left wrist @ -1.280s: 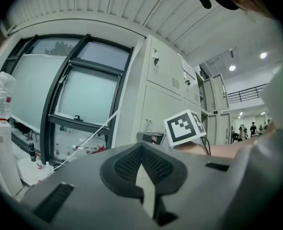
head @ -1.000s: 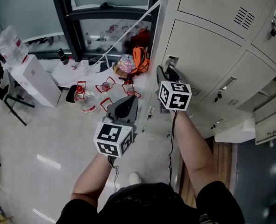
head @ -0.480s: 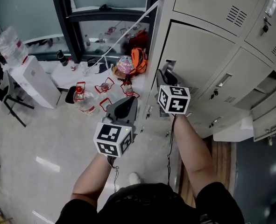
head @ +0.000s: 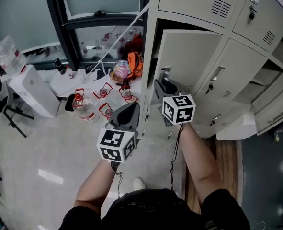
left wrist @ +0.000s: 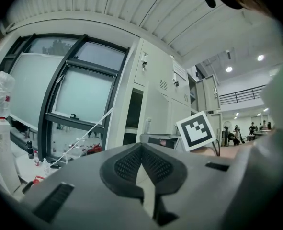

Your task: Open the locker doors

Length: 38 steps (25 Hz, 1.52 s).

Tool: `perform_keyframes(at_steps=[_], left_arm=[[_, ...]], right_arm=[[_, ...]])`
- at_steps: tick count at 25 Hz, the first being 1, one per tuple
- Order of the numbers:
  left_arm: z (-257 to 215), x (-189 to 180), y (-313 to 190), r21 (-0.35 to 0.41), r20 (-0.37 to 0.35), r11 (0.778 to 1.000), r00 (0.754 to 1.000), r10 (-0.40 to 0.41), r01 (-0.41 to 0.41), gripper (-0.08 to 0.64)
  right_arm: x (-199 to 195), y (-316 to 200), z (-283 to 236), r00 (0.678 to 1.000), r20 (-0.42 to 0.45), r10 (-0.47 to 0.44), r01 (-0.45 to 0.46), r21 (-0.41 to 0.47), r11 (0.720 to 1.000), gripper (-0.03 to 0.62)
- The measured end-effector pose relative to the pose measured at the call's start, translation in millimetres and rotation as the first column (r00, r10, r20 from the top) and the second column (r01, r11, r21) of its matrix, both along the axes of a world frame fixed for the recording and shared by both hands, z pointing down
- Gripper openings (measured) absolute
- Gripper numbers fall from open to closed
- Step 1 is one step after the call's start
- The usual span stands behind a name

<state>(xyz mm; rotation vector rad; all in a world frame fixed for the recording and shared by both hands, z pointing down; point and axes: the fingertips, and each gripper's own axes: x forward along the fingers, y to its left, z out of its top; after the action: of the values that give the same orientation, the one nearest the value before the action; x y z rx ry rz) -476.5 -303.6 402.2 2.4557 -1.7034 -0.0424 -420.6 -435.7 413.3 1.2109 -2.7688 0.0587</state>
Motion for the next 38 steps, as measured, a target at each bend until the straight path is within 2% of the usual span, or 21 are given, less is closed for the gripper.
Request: perform_keyframes(at_steps=[11, 21, 25, 31, 38], left_arm=[[1.7, 62.2, 12.9, -0.002, -0.016, 0.997, 0.997, 0.080, -0.080, -0.002], [-3.3, 134.8, 27.1, -0.007, 0.002, 0.992, 0.992, 0.125, -0.125, -0.002], [-3.5, 162.8, 34.9, -0.013, 0.012, 0.991, 0.991, 0.135, -0.135, -0.002], [-6.5, 185.1, 47.1, -0.011, 0.006, 0.992, 0.992, 0.122, -0.122, -0.002], [-1.5, 197.6, 64.0, -0.017, 0.011, 0.995, 0.995, 0.098, -0.098, -0.002]], right_arm=[[53.3, 63.1, -0.2, 0.981, -0.003, -0.193, 0.193, 0.032, 0.981, 0.104], [122.8, 102.1, 0.9, 0.959, -0.010, -0.285, 0.285, 0.028, 0.958, 0.112], [151.0, 109.2, 2.1, 0.956, -0.020, -0.291, 0.292, 0.020, 0.956, 0.119], [178.1, 114.6, 0.9, 0.961, -0.024, -0.274, 0.274, 0.024, 0.961, 0.122], [205.6, 117.5, 0.8, 0.991, -0.008, -0.132, 0.132, 0.073, 0.989, 0.145]])
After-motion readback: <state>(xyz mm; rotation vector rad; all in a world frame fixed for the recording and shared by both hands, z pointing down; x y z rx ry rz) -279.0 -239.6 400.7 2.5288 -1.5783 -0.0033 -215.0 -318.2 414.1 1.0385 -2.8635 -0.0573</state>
